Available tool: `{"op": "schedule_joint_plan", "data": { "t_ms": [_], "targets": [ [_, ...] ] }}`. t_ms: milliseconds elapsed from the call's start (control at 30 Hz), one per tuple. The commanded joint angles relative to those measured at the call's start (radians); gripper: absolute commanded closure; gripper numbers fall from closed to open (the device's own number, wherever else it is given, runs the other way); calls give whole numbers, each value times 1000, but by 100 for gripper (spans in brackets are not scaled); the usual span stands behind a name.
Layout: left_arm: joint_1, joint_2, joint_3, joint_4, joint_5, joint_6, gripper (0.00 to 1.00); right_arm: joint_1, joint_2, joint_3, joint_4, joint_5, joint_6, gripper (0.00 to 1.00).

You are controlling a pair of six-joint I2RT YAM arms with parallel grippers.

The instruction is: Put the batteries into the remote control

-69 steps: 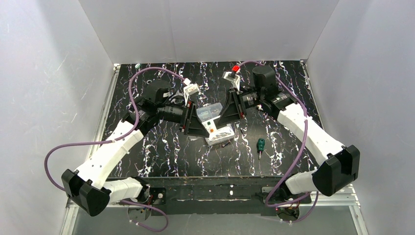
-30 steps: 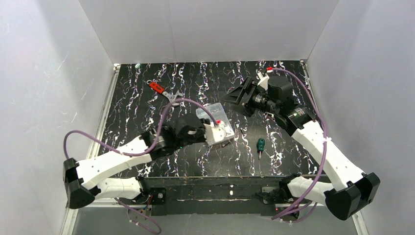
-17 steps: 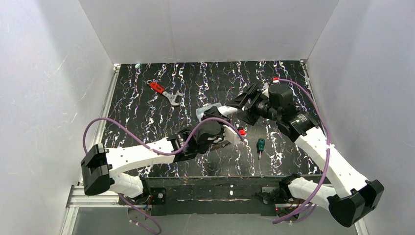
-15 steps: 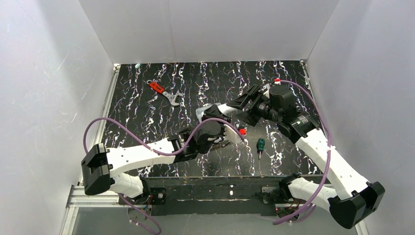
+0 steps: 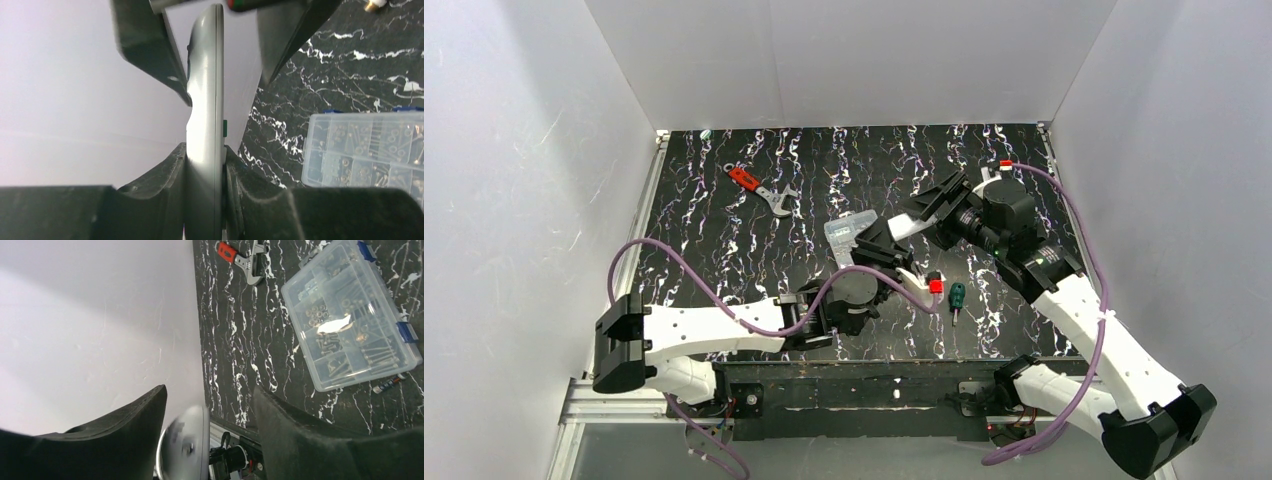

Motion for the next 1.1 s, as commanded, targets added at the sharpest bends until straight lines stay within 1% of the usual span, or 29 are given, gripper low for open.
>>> {"op": "schedule_joint_plan", "data": {
  "t_ms": [0, 100, 133, 200, 233, 333, 367, 433, 467, 567, 633, 700, 733, 767, 800, 867, 933, 1000, 1067],
  "targets": [
    [-25, 12, 66, 168, -55, 31, 100, 6, 3, -10, 137, -4, 20, 36],
    [-27, 38, 86, 196, -75, 53, 100, 5, -7, -20, 156, -13, 32, 54],
    [-27, 47, 90, 203, -82, 64, 100, 5, -11, -23, 159, -16, 35, 57],
    [-27, 68, 103, 226, -102, 92, 100, 5, -21, -24, 156, -21, 36, 59],
    [-27, 79, 109, 240, -112, 115, 100, 5, -26, -23, 151, -22, 36, 57],
    [-28, 118, 130, 272, -144, 172, 100, 5, -41, -19, 129, -27, 33, 39],
    [-27, 131, 139, 287, -153, 194, 100, 5, -49, -21, 124, -25, 33, 35],
    [-28, 159, 154, 339, -169, 240, 100, 5, -68, -32, 127, -19, 34, 33],
    [-28, 169, 159, 360, -174, 260, 100, 5, -76, -37, 132, -18, 38, 35],
    [-27, 177, 168, 387, -177, 275, 100, 5, -100, -49, 134, -3, 37, 48],
    [-27, 167, 168, 375, -178, 256, 100, 5, -110, -57, 129, 10, 35, 59],
    [-28, 151, 160, 359, -175, 232, 100, 5, -115, -66, 132, 17, 34, 73],
    [-27, 143, 157, 348, -175, 219, 100, 5, -115, -70, 134, 17, 37, 76],
    [-27, 138, 152, 342, -176, 209, 100, 5, -112, -71, 137, 17, 39, 77],
    [-28, 133, 150, 338, -175, 201, 100, 5, -110, -70, 139, 17, 39, 74],
    [-29, 125, 144, 342, -174, 199, 100, 5, -105, -71, 140, 25, 39, 59],
    [-30, 121, 140, 340, -174, 196, 100, 5, -108, -73, 141, 45, 38, 49],
    [-32, 115, 135, 335, -174, 194, 100, 5, -116, -79, 147, 64, 37, 46],
    [-35, 112, 129, 336, -174, 194, 100, 5, -126, -88, 158, 109, 38, 46]
  ]
}}
